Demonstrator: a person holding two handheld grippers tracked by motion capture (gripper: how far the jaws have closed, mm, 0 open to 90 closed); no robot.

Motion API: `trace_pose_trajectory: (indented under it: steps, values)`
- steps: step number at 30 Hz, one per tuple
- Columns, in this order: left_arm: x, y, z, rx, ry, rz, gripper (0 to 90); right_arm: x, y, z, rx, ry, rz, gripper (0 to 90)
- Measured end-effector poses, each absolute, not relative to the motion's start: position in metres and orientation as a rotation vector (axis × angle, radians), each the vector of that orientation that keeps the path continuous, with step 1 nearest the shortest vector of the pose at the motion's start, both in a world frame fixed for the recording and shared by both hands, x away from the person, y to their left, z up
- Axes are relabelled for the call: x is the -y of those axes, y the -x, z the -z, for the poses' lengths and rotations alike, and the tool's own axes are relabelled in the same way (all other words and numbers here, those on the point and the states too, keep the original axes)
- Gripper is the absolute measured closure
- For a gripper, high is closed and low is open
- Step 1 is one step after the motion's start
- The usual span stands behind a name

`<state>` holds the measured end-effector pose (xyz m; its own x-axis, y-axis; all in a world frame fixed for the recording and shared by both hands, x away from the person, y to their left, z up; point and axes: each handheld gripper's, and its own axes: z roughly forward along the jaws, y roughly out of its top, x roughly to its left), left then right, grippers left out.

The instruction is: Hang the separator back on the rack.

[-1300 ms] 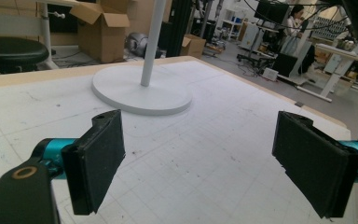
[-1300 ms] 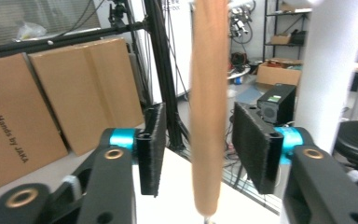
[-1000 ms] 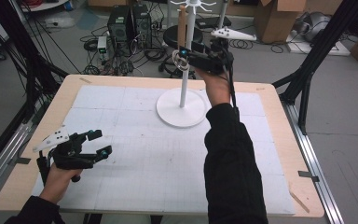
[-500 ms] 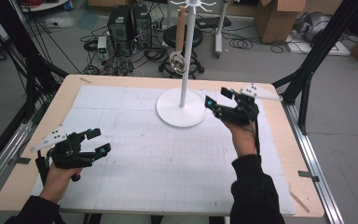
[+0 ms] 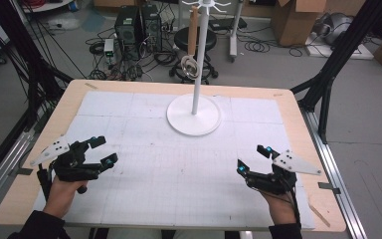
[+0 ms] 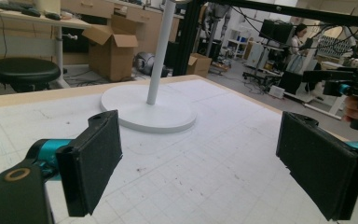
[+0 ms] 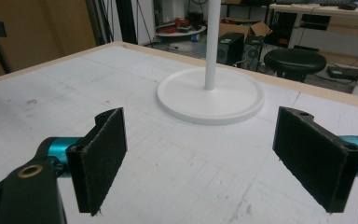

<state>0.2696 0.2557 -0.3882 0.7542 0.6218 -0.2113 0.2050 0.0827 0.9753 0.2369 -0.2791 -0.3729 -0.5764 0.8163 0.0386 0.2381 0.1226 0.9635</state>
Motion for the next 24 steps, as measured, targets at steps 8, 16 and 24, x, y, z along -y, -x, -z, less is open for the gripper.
trace_pose_trajectory:
  steps: [8,16,24]
  values:
    - [-0.255,-0.267,0.387,-0.696,-1.477,-0.353,14.5,0.287,-0.225,0.375,-1.871,-1.021,-1.478,15.9]
    - [-0.255,-0.266,0.387,-0.695,-1.477,-0.355,14.6,0.284,-0.225,0.375,-1.876,-1.005,-1.470,15.9]
    - [-0.254,-0.267,0.389,-0.699,-1.481,-0.350,14.6,0.285,-0.225,0.376,-1.878,-1.014,-1.467,15.9]
